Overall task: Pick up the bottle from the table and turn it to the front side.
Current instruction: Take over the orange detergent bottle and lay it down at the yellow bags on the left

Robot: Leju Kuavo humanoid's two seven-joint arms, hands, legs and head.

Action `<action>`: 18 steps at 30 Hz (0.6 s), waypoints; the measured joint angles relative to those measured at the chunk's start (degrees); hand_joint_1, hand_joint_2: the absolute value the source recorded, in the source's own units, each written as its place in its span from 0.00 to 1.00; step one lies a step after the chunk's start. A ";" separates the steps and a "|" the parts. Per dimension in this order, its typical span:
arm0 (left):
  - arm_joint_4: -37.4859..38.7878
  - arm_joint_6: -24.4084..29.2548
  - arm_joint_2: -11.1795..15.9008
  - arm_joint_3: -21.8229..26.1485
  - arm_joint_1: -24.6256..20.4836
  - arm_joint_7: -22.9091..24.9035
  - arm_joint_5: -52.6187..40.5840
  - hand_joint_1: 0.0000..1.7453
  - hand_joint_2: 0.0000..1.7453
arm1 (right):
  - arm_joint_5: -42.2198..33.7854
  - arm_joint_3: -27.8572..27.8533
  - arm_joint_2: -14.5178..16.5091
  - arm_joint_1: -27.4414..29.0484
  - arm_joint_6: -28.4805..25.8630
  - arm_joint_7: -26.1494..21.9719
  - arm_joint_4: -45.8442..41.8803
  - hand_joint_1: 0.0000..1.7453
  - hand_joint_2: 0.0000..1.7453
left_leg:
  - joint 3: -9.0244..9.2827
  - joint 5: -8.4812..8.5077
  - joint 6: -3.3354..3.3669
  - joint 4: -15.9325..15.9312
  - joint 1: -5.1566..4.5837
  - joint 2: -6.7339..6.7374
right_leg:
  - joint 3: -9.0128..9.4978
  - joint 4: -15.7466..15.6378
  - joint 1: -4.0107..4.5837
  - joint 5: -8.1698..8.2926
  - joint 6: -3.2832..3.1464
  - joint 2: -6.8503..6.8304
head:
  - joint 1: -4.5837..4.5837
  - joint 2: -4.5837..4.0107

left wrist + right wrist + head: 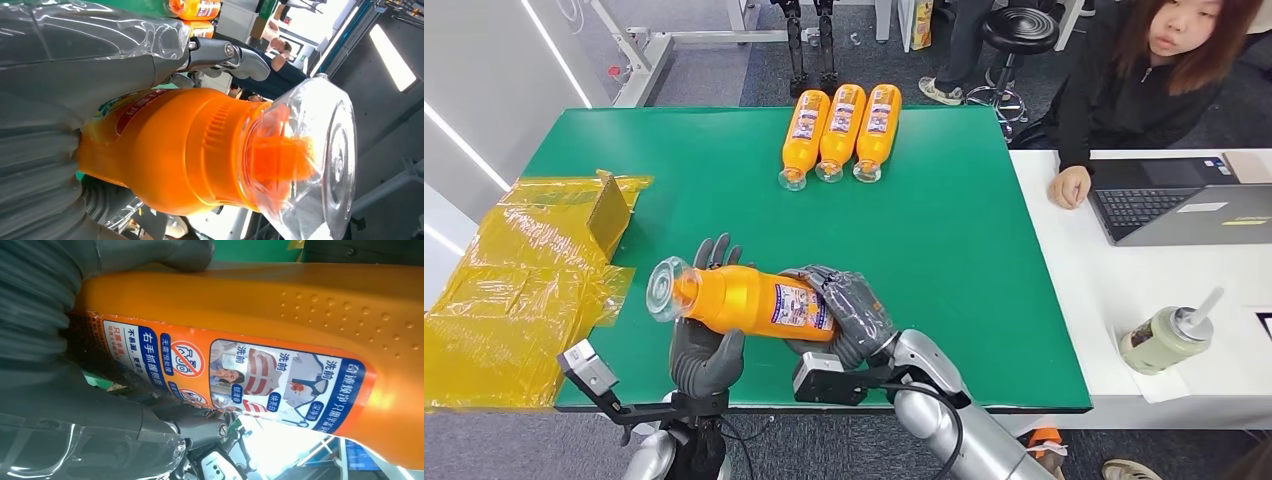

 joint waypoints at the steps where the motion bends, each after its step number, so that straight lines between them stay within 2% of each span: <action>1: 0.01 0.20 0.02 0.00 0.00 -0.10 -0.08 0.00 1.00 | -0.03 0.13 0.03 -0.09 0.01 -0.03 0.15 0.98 1.00 | 0.00 0.00 0.00 0.00 0.00 0.00 | 0.00 0.00 0.00 0.00 0.00 0.00 | 0.00 0.00; 13: 0.23 3.36 0.79 0.45 -0.29 -1.96 -2.04 0.00 1.00 | -1.10 4.58 0.16 -0.25 1.17 -0.70 1.48 0.97 1.00 | 0.00 0.00 0.00 0.00 0.00 0.01 | -0.02 0.00 0.00 -0.01 -0.01 0.01 | 0.00 0.00; 14: 0.23 3.37 0.87 0.48 -0.28 -1.98 -2.04 0.16 1.00 | -1.10 4.70 0.16 -0.26 1.17 -0.69 1.57 0.97 1.00 | 0.00 0.00 0.00 0.00 0.00 0.01 | -0.02 0.00 0.00 -0.01 -0.01 0.01 | 0.00 0.00; 17: 0.23 3.49 0.95 0.61 -0.27 -2.08 -2.07 0.91 1.00 | -1.10 5.02 0.17 -0.33 1.20 -0.69 1.82 0.97 1.00 | 0.00 0.00 0.00 0.00 0.00 0.01 | -0.01 0.00 0.00 -0.01 -0.01 0.01 | 0.00 0.00; 18: 0.23 3.58 0.96 0.66 -0.26 -2.15 -2.11 1.00 1.00 | -1.10 5.08 0.20 -0.36 1.22 -0.66 1.88 0.96 1.00 | 0.00 0.00 0.00 0.00 0.00 0.01 | -0.01 0.00 0.00 0.00 -0.01 0.01 | 0.00 0.00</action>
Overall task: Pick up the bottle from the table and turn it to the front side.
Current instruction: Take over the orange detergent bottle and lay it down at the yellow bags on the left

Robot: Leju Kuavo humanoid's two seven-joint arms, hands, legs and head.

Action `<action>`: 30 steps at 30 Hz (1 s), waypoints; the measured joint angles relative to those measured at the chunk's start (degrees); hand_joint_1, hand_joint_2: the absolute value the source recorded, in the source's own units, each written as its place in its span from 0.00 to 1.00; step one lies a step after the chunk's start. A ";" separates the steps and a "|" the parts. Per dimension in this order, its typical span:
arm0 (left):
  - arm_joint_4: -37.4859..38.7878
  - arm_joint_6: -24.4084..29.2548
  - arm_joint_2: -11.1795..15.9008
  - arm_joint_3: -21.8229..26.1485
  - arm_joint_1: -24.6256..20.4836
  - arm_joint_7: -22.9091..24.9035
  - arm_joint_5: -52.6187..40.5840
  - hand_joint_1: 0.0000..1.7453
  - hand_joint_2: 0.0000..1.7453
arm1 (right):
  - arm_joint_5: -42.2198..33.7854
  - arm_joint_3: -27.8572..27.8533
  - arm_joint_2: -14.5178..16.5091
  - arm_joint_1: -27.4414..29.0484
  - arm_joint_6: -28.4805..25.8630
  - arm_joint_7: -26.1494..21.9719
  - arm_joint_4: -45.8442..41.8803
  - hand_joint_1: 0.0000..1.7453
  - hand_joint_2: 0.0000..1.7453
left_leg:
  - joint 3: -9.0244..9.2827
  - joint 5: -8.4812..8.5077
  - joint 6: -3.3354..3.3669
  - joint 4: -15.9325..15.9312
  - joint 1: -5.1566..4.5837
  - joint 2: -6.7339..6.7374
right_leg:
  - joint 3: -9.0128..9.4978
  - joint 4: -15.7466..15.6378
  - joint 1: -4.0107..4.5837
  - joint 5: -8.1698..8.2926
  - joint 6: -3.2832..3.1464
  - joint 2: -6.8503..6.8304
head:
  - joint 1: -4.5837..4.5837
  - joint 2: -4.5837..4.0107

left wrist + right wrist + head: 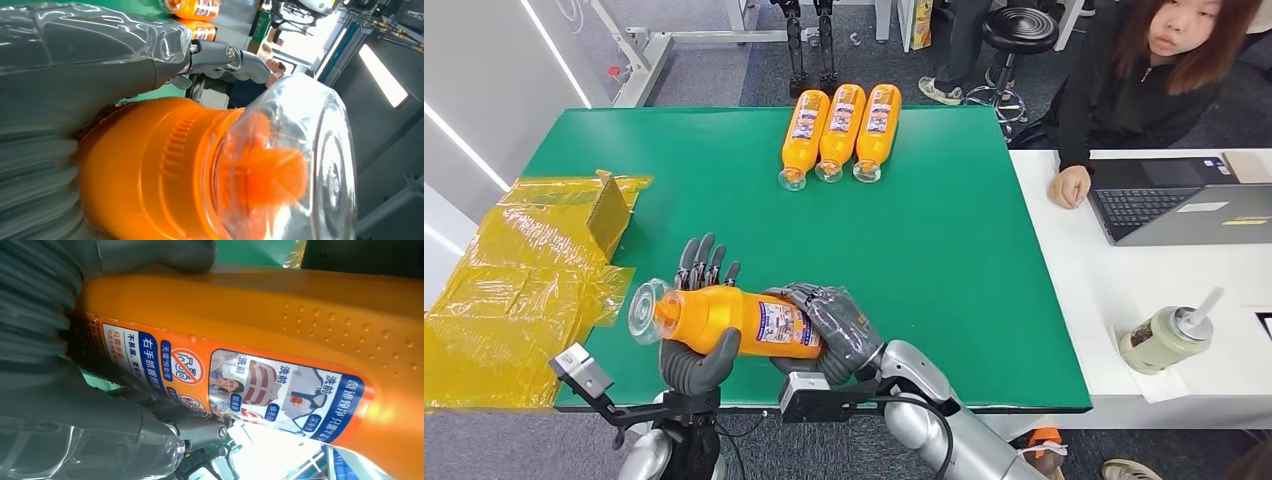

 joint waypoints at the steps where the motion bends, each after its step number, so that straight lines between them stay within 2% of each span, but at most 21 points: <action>1: -0.01 0.12 0.01 0.06 0.01 -0.10 -0.07 1.00 1.00 | 0.00 0.04 0.06 -0.04 0.03 0.04 0.06 0.95 1.00 | 0.00 0.00 0.00 0.00 0.00 0.00 | 0.00 0.00 0.00 0.00 0.00 0.00 | 0.00 0.00; 21: -0.60 0.96 -0.03 1.44 0.40 -0.73 -0.76 1.00 1.00 | 0.04 0.40 0.92 -0.49 1.69 0.50 0.64 0.85 1.00 | -0.01 0.00 0.00 0.00 0.00 -0.01 | 0.00 0.00 0.00 0.00 0.00 -0.01 | 0.00 0.00; 22: -0.60 0.96 -0.03 1.45 0.41 -0.73 -0.75 1.00 1.00 | 0.03 0.41 0.92 -0.51 1.73 0.46 0.67 0.81 1.00 | -0.01 0.00 0.00 0.00 0.00 -0.01 | 0.00 0.00 0.00 0.00 0.00 -0.01 | 0.00 0.00; 26: -0.61 1.01 -0.03 1.49 0.48 -1.04 -0.66 1.00 1.00 | 0.01 0.42 0.92 -0.77 2.11 0.13 0.99 0.04 1.00 | -0.01 0.00 0.00 0.00 0.00 -0.01 | 0.00 0.00 0.00 0.00 0.00 -0.01 | 0.00 0.00; 27: -0.61 1.02 -0.03 1.51 0.49 -1.12 -0.63 1.00 1.00 | 0.01 0.44 0.92 -0.84 2.23 -0.02 1.07 0.00 1.00 | 0.00 0.00 0.00 0.00 0.00 -0.01 | 0.00 0.00 0.00 0.00 0.00 -0.01 | 0.00 0.00; 30: -0.61 1.03 -0.04 1.57 0.54 -1.14 -0.59 1.00 1.00 | -0.30 0.77 0.98 -1.01 2.28 -0.61 1.34 0.00 1.00 | -0.01 0.00 0.00 0.00 0.00 -0.01 | 0.00 0.00 0.00 0.00 0.00 0.00 | -0.01 0.00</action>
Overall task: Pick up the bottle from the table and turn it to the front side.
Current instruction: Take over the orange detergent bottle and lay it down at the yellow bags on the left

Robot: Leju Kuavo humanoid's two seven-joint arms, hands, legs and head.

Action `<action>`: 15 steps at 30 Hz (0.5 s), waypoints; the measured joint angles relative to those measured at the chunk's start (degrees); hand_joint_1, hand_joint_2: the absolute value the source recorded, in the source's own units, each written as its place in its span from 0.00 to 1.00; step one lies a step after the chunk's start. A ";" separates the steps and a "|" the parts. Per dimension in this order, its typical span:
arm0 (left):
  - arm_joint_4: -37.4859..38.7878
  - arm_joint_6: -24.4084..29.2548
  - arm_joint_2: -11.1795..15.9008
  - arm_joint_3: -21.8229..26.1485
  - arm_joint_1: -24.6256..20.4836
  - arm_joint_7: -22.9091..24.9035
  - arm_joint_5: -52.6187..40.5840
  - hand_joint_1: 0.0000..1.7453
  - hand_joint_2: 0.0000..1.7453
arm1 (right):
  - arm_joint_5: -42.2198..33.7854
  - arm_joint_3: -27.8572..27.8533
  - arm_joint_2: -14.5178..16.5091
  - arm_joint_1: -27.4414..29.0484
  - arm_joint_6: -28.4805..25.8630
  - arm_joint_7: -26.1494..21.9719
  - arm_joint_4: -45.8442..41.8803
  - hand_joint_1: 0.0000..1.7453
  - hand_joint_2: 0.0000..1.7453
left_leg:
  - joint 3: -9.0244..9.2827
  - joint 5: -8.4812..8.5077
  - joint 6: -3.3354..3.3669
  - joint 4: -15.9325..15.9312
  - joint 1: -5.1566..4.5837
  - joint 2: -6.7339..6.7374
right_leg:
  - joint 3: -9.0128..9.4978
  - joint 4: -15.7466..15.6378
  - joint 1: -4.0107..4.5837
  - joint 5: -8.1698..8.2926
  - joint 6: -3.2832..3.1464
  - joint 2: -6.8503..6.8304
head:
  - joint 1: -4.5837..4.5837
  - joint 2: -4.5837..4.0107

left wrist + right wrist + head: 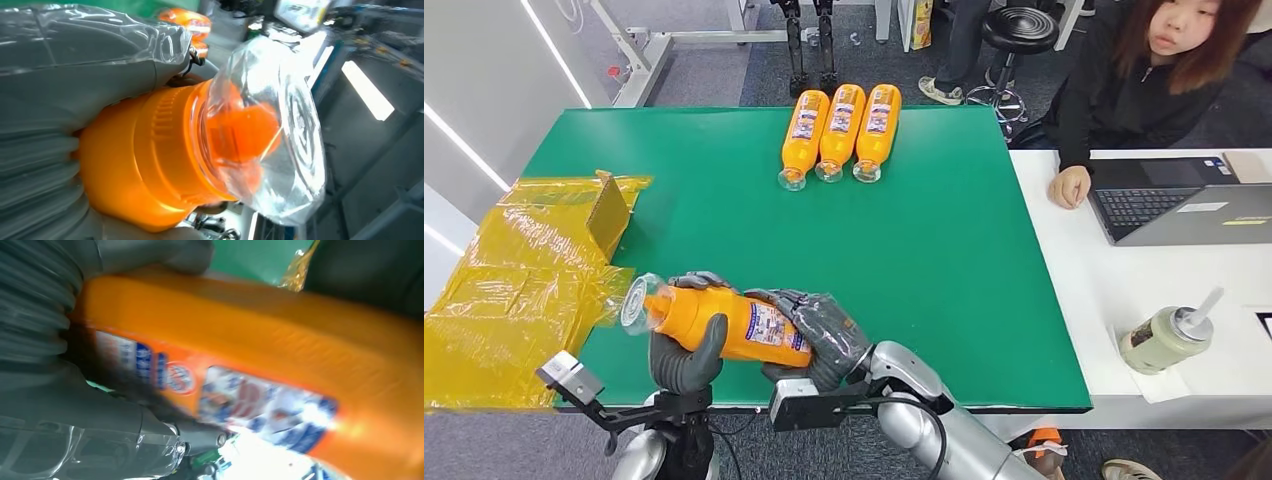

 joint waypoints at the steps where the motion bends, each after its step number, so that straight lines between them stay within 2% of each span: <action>1: 0.00 -0.01 -0.01 0.00 0.03 0.01 0.01 1.00 1.00 | -0.31 0.13 0.07 -0.06 -0.19 -0.16 0.14 0.00 1.00 | 0.00 0.00 0.00 0.00 0.00 0.00 | 0.00 0.00 0.00 0.00 0.00 0.00 | 0.00 0.00; 15: 0.00 -0.05 0.03 0.00 0.06 -0.21 0.47 1.00 1.00 | -1.78 1.01 0.65 -0.43 -2.36 -0.61 1.06 0.00 1.00 | 0.00 0.00 0.00 0.00 0.00 0.00 | 0.00 0.00 0.00 0.00 0.00 0.00 | 0.01 0.00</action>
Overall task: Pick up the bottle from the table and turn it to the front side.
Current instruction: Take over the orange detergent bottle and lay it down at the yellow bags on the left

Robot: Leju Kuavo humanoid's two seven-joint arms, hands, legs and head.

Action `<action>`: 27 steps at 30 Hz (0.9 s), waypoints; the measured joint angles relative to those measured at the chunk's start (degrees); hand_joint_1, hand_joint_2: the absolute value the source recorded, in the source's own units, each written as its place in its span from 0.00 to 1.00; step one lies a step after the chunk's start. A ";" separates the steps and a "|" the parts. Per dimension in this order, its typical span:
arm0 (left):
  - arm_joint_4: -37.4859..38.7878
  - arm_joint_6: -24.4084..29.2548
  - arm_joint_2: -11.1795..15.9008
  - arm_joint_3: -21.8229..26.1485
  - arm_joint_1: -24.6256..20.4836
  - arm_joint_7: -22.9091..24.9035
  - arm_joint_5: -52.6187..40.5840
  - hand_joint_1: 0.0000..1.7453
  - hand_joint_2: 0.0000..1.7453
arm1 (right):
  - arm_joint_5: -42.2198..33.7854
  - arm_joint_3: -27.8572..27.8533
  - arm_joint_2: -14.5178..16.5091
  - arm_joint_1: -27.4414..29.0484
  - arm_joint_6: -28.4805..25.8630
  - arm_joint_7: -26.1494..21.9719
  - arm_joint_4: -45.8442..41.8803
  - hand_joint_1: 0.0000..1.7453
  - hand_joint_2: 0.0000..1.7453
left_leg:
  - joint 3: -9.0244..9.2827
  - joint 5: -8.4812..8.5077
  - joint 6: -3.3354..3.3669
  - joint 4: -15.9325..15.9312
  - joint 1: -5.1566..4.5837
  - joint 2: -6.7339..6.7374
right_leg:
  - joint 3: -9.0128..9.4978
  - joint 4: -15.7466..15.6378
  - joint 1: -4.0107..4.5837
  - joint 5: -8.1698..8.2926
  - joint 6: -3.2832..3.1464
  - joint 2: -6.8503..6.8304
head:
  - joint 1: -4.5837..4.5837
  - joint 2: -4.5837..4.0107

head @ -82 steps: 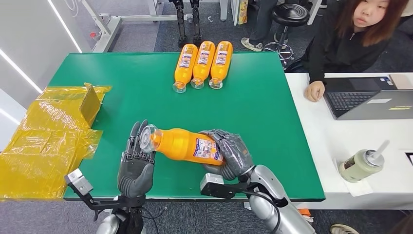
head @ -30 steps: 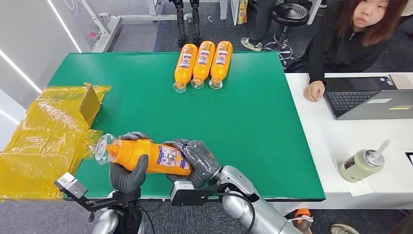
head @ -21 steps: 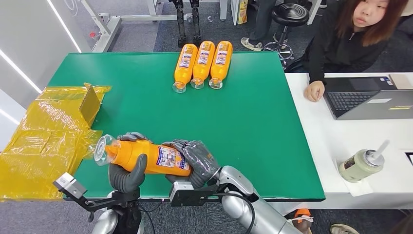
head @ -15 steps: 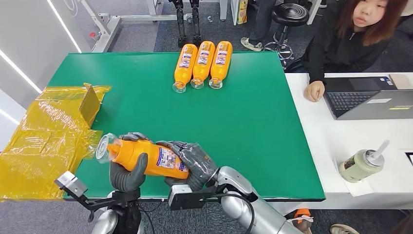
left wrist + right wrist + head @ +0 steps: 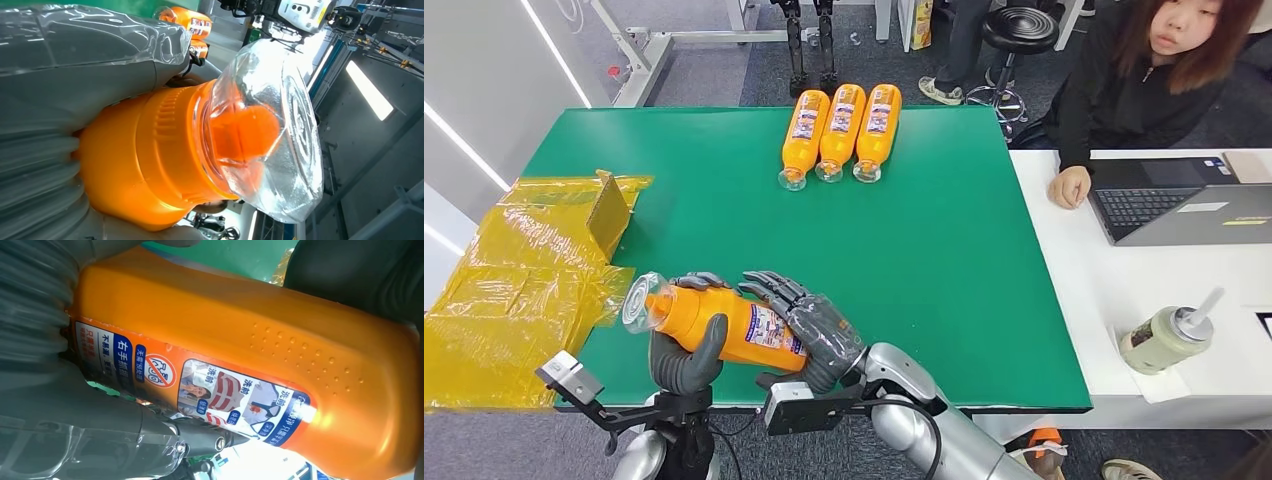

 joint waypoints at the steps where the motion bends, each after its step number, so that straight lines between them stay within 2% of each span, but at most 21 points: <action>1: 0.00 0.01 0.00 0.00 0.00 0.00 0.01 1.00 1.00 | 0.00 0.01 0.01 0.00 -0.01 0.00 0.01 0.00 1.00 | 0.00 0.00 0.00 0.00 0.00 0.00 | 0.00 0.00 0.00 0.00 0.00 0.00 | 0.00 0.00; 7: 0.00 0.81 0.05 0.00 -0.02 -0.47 -0.37 1.00 1.00 | -0.20 0.23 0.30 -0.29 -0.51 0.02 0.38 0.00 1.00 | 0.00 0.00 0.00 0.00 0.00 0.00 | 0.00 0.00 0.00 0.00 0.00 0.00 | 0.00 0.00; 10: 0.04 4.28 0.42 0.25 -0.32 -1.15 -3.59 1.00 1.00 | -0.74 0.42 0.57 -0.58 -1.00 0.00 0.51 0.00 1.00 | 0.01 0.00 0.00 0.00 0.01 0.00 | 0.00 0.00 0.00 0.00 0.00 0.00 | -0.01 0.00; 13: 0.31 10.84 1.46 1.65 -1.62 -1.91 -11.85 1.00 1.00 | -0.81 0.47 0.85 -0.67 -1.25 0.06 0.48 0.00 1.00 | 0.01 0.03 -0.04 0.00 0.03 0.00 | 0.00 0.01 0.02 0.01 -0.01 0.01 | -0.01 0.00; 16: 0.62 16.93 2.91 4.18 -3.72 -1.52 -24.04 1.00 1.00 | -0.52 0.47 0.92 -0.56 -1.33 0.39 0.02 0.00 1.00 | 0.02 0.07 -0.10 0.00 0.06 0.00 | 0.00 0.03 0.04 0.02 -0.03 0.01 | 0.00 0.00; 22: 1.50 22.99 5.52 8.47 -6.53 -0.18 -40.09 1.00 1.00 | 0.77 0.47 0.93 0.51 -1.41 0.59 -1.53 0.00 1.00 | 0.03 0.08 -0.12 -0.01 0.06 0.00 | -0.01 0.03 0.04 0.02 -0.04 0.02 | 0.00 0.00; 27: 2.82 26.78 7.34 9.40 -7.85 0.99 -47.96 1.00 1.00 | 1.23 0.47 0.91 1.19 -1.31 0.59 -2.39 0.00 1.00 | 0.02 0.08 -0.12 -0.01 0.06 0.01 | -0.02 0.02 0.04 0.02 -0.04 0.04 | 0.01 0.00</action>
